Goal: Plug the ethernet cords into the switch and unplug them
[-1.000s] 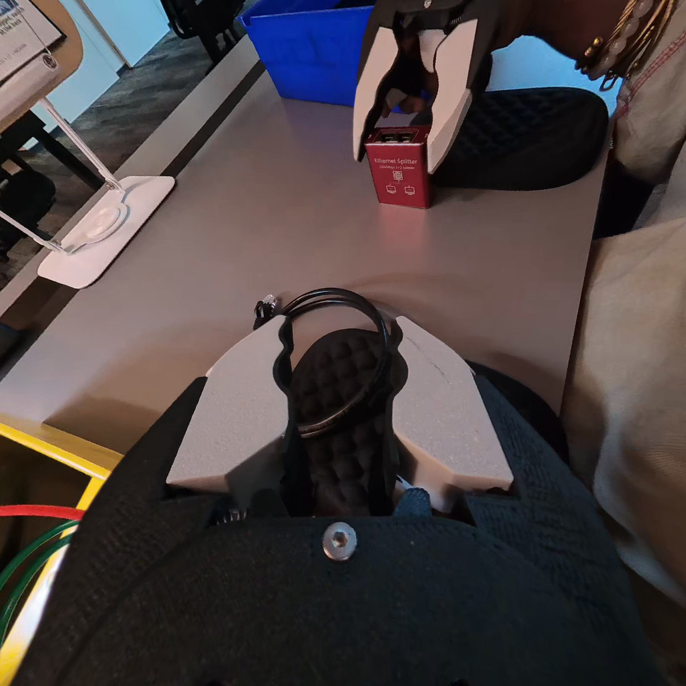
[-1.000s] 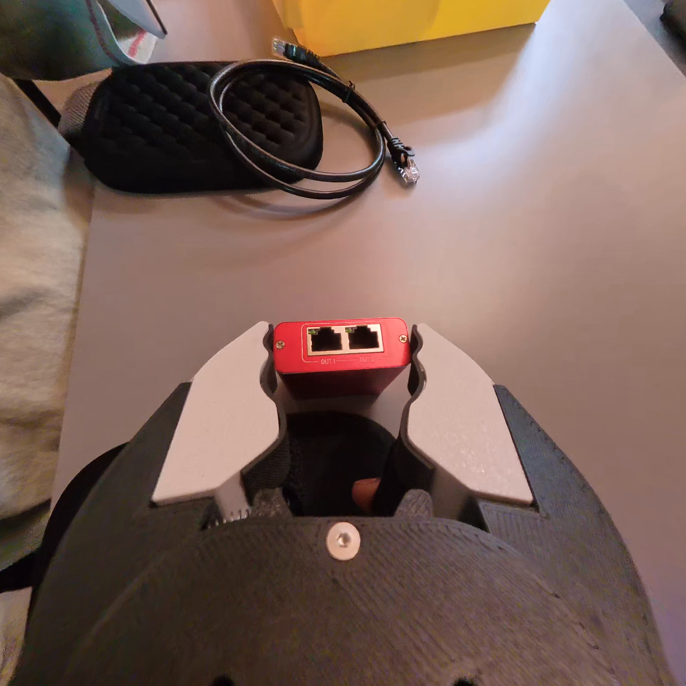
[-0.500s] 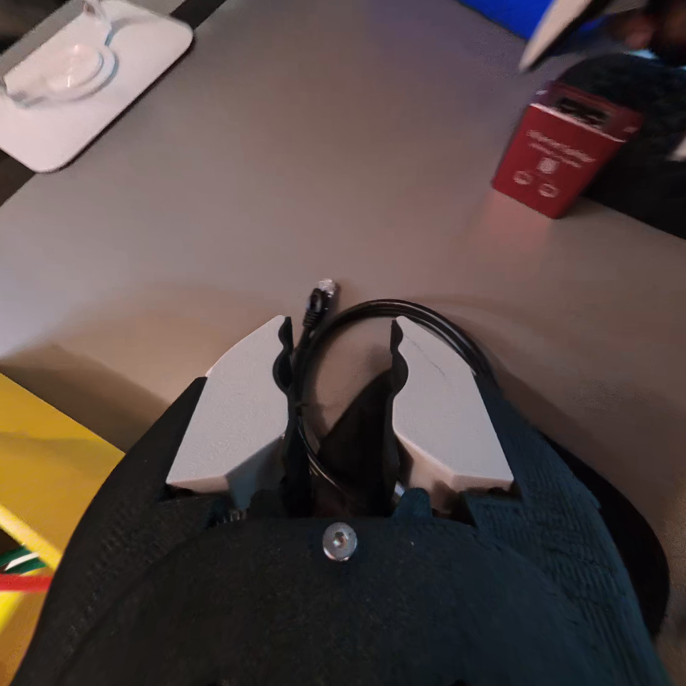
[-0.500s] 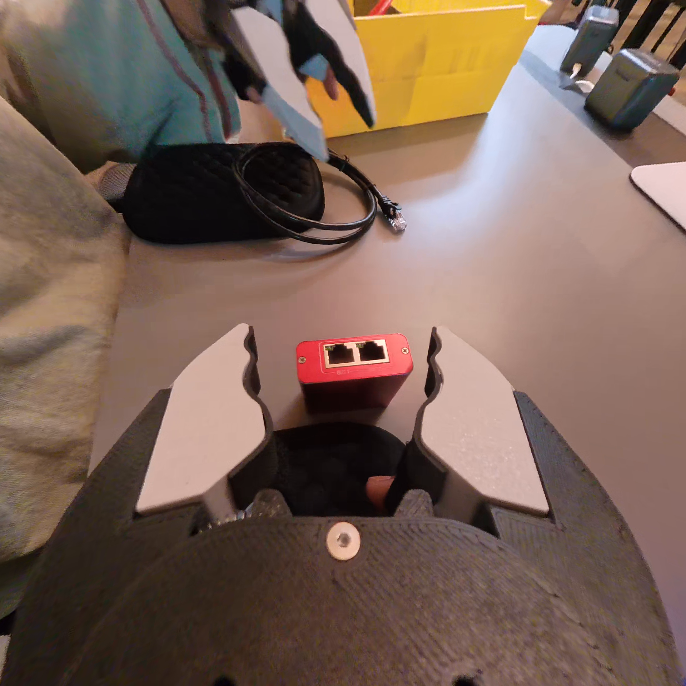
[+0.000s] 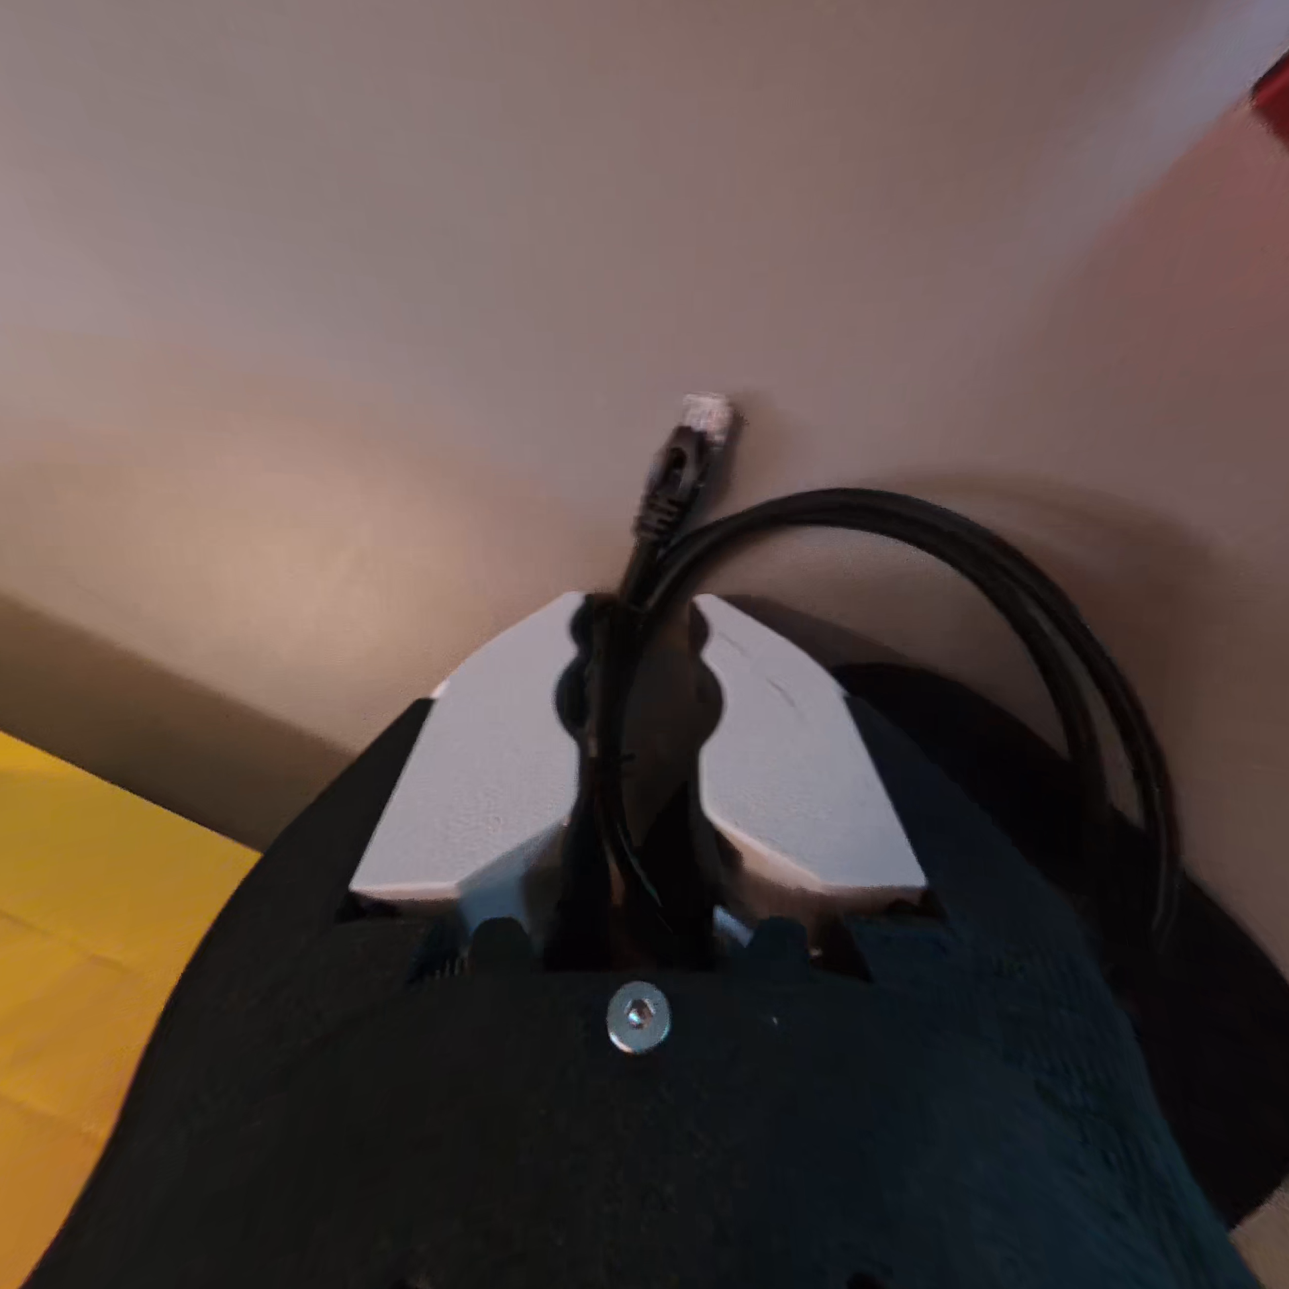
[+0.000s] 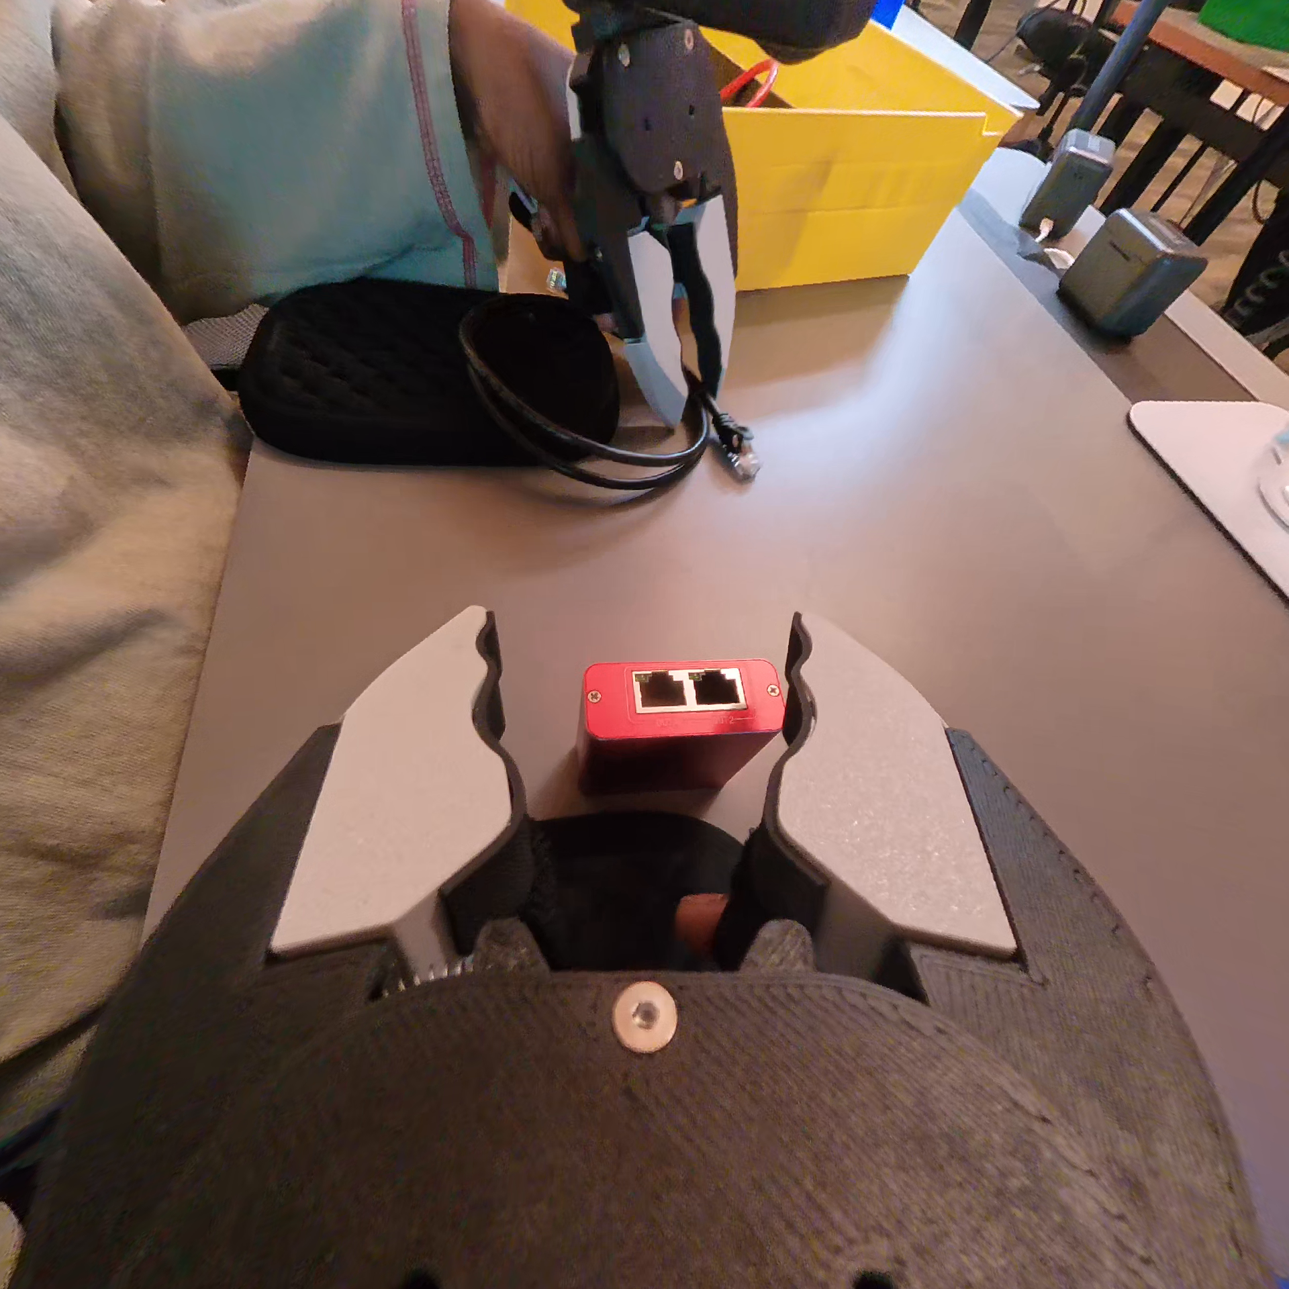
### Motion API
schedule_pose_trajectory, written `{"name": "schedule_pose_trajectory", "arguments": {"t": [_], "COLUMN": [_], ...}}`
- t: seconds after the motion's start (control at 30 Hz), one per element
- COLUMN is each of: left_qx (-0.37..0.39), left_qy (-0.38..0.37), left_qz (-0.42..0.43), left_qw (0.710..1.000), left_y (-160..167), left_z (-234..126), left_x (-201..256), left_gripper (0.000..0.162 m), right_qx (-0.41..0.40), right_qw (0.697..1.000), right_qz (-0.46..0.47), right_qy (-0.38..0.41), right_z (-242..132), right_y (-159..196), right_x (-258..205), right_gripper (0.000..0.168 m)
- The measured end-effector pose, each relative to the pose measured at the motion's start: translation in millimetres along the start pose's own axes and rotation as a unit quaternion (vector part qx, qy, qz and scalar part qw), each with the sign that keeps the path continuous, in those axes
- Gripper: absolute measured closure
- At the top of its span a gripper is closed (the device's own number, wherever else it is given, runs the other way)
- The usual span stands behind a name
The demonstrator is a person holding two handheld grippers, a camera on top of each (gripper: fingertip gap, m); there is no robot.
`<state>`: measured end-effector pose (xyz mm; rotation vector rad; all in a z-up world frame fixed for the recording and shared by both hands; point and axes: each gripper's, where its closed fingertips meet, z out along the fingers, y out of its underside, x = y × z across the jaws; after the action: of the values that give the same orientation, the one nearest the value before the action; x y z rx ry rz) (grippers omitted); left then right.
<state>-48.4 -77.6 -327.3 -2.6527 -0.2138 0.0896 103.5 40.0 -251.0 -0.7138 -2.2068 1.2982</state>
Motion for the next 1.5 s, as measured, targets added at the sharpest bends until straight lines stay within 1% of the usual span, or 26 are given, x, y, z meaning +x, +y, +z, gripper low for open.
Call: {"name": "schedule_pose_trajectory", "arguments": {"t": [0.03,0.13,0.2,0.3,0.37,0.43,0.5,0.6,0.67,0.73,0.77,0.83,0.9,0.97,1.0,1.07,1.1,1.13,1.17,1.2,1.27,1.37,1.5], "left_qx": [0.001,0.026,0.065,0.146,0.188,0.21,0.231,0.247,0.254,0.255,0.258,0.271,0.286,0.338,0.384,0.461,0.469,0.46,0.442,0.435,0.433,0.405,0.388], "left_qy": [-0.001,-0.03,-0.051,-0.073,-0.079,-0.081,-0.076,-0.066,-0.057,-0.046,-0.04,-0.027,-0.001,0.044,0.074,0.145,0.174,0.182,0.165,0.152,0.156,0.16,0.144], "left_qz": [0.006,0.043,0.068,0.13,0.179,0.207,0.241,0.273,0.288,0.296,0.3,0.302,0.3,0.278,0.249,0.17,0.144,0.137,0.141,0.155,0.176,0.205,0.216], "left_qw": [1.0,0.998,0.994,0.978,0.962,0.952,0.94,0.927,0.922,0.919,0.917,0.914,0.91,0.898,0.886,0.859,0.854,0.858,0.87,0.874,0.87,0.877,0.885], "left_y": [1,-2,-10,-28,-37,-43,-47,-48,-47,-44,-43,-42,-41,-45,-52,-65,-67,-68,-68,-68,-65,-60,-59], "left_z": [0,-7,-21,-53,-72,-86,-95,-102,-103,-102,-102,-104,-105,-117,-130,-155,-158,-153,-143,-137,-134,-124,-115], "left_x": [1,2,5,19,34,48,65,85,94,101,104,109,114,122,125,127,129,130,129,130,136,144,142], "left_gripper": [0.143,0.145,0.146,0.146,0.146,0.146,0.146,0.146,0.146,0.146,0.146,0.146,0.145,0.142,0.135,0.134,0.135,0.136,0.139,0.143,0.143,0.135,0.143], "right_qx": [0.001,0.006,0.016,0.058,0.09,0.104,0.1,0.084,0.093,0.102,0.1,0.073,0.069,0.09,0.099,0.105,0.109,0.116,0.125,0.128,0.12,0.142,0.136], "right_qw": [1.0,1.0,1.0,0.998,0.995,0.992,0.991,0.991,0.99,0.987,0.986,0.984,0.982,0.982,0.983,0.984,0.984,0.983,0.982,0.982,0.984,0.982,0.982], "right_qz": [-0.002,-0.008,-0.011,-0.022,-0.044,-0.069,-0.086,-0.103,-0.106,-0.119,-0.132,-0.158,-0.168,-0.156,-0.146,-0.135,-0.133,-0.133,-0.132,-0.13,-0.122,-0.102,-0.112], "right_qy": [0.001,0.008,0.016,0.027,0.028,0.026,0.014,0.009,-0.015,-0.036,-0.037,-0.04,-0.044,-0.054,-0.056,-0.051,-0.045,-0.045,-0.048,-0.048,-0.049,-0.069,-0.068], "right_z": [0,-1,-1,1,5,12,24,42,47,49,50,53,52,48,46,46,47,47,46,46,46,43,42], "right_y": [-1,-6,-13,-36,-57,-75,-86,-90,-95,-100,-101,-95,-96,-100,-101,-99,-99,-101,-103,-105,-102,-105,-104], "right_x": [0,1,1,-2,-7,-11,-15,-16,-23,-33,-36,-41,-45,-48,-48,-46,-45,-46,-48,-48,-46,-49,-51], "right_gripper": [0.09,0.095,0.102,0.124,0.134,0.136,0.133,0.13,0.132,0.133,0.138,0.155,0.155,0.156,0.156,0.156,0.156,0.156,0.156,0.156,0.156,0.156,0.156]}}
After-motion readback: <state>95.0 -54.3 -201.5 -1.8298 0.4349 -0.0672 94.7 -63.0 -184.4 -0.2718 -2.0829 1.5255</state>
